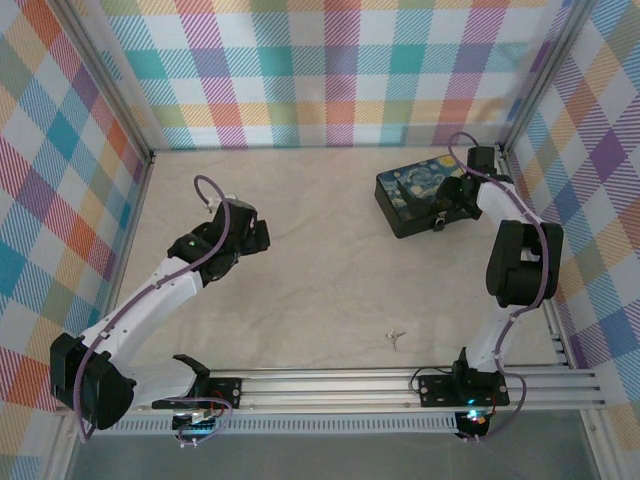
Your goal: Unlock the padlock with the key
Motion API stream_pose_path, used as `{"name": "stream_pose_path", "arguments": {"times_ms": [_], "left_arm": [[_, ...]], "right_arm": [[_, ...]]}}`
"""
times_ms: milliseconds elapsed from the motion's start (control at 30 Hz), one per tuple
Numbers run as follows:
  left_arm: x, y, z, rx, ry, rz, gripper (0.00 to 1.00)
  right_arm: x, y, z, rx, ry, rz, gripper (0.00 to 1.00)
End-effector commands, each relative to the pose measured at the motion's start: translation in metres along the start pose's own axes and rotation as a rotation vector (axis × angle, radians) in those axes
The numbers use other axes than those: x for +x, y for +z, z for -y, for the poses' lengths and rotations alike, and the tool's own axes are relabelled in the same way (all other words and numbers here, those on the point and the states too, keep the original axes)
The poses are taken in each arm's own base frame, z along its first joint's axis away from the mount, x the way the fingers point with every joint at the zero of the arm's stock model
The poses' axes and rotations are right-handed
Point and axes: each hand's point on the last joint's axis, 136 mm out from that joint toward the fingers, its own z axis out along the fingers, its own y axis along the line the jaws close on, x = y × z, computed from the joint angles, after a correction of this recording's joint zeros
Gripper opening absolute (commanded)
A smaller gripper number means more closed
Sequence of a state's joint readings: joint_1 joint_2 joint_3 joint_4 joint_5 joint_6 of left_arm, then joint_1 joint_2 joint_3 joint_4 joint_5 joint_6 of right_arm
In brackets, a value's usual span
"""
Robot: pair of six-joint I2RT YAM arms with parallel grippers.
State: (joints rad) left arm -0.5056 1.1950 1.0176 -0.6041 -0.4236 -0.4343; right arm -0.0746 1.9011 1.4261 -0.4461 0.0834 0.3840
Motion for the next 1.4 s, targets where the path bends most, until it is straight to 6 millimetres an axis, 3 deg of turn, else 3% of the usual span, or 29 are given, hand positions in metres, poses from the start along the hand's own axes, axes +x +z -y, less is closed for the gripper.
{"name": "stream_pose_path", "arguments": {"times_ms": [0,167,433,533,667,767,833,933,1067,1233,1367], "left_arm": [[0.01,0.002,0.01,0.025,-0.005,-0.038,1.0],[0.022,0.016,0.04,0.103,-0.084,-0.083,0.99],[0.04,0.038,0.099,0.21,-0.186,-0.182,1.0],[0.047,0.048,0.117,0.256,-0.235,-0.225,1.0],[0.054,0.056,0.119,0.245,-0.25,-0.243,1.0],[0.056,0.057,0.12,0.252,-0.244,-0.247,1.0],[0.055,0.059,0.12,0.247,-0.237,-0.243,1.0],[0.053,0.062,0.123,0.253,-0.235,-0.246,1.0],[0.052,0.07,0.131,0.257,-0.232,-0.259,1.0],[0.052,0.085,0.142,0.261,-0.231,-0.276,1.0],[0.052,0.095,0.148,0.263,-0.237,-0.274,1.0]], "right_arm": [[0.057,0.017,-0.01,-0.049,-0.065,-0.147,0.74],[0.112,0.01,-0.052,-0.091,-0.134,-0.196,0.73],[0.201,-0.021,-0.118,-0.184,-0.057,-0.245,0.74],[0.224,-0.033,-0.145,-0.24,-0.108,-0.273,0.76],[0.211,-0.061,-0.151,-0.265,-0.178,-0.236,0.82],[0.188,-0.087,-0.148,-0.271,-0.256,-0.163,0.89],[0.169,-0.093,-0.142,-0.252,-0.318,-0.113,0.92],[0.138,-0.083,-0.137,-0.244,-0.374,-0.082,0.93],[0.116,-0.062,-0.152,-0.346,-0.44,-0.09,0.92],[0.114,-0.043,-0.181,-0.468,-0.54,-0.129,0.86],[0.123,-0.033,-0.192,-0.512,-0.538,-0.195,0.76]]}}
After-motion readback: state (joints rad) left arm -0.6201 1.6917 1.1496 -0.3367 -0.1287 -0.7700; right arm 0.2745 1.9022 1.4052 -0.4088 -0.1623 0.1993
